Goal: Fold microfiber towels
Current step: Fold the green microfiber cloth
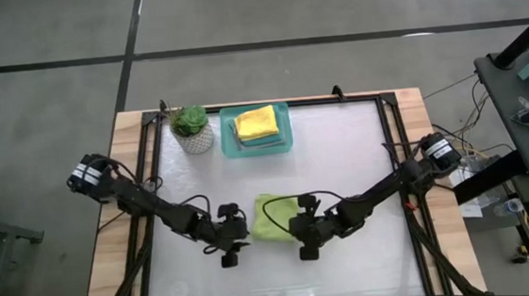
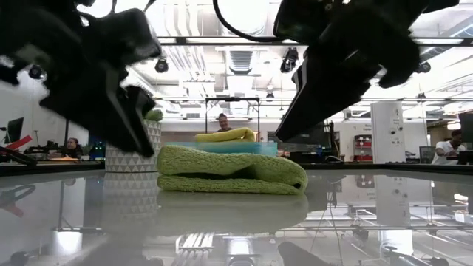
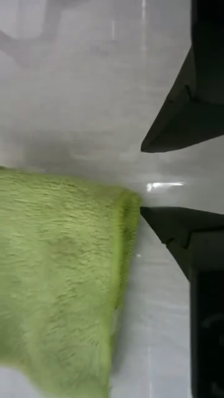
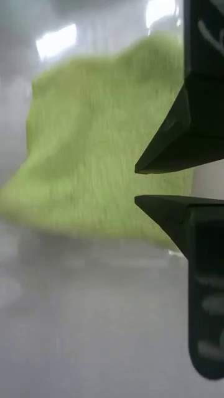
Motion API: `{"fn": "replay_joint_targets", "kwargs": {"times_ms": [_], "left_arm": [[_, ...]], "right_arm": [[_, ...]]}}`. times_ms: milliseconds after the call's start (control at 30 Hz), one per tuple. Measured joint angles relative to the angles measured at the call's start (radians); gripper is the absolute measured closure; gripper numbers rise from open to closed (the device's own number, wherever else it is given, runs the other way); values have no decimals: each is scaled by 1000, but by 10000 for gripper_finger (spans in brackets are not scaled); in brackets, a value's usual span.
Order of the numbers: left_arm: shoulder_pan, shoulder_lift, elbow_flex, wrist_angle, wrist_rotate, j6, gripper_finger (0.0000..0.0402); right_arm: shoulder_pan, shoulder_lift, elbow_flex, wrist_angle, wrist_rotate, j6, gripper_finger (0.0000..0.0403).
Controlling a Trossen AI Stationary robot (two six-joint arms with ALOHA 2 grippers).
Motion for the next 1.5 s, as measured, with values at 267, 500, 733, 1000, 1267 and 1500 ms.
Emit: {"fn": "replay_joint_targets", "kwargs": {"times_ms": [267, 500, 733, 1000, 1267, 1500], "left_arm": [[8, -17, -11, 240, -78, 179, 297], [16, 105, -16, 338, -79, 194, 389], [26, 171, -16, 337, -72, 125, 391], [31, 168, -28, 295, 17, 17, 391], [38, 87, -27, 265, 19, 24, 391], [41, 32, -27, 251, -62, 135, 391]], "right_arm": [[-80, 5, -67, 179, 74, -111, 349], [-176, 60, -240, 769, -31, -153, 390], [-239, 207, -245, 950, -55, -153, 394], [-245, 266, -237, 950, 52, -162, 394], [-233, 134, -243, 827, 54, -191, 394], [-186, -1, -252, 635, 50, -189, 394]]}}
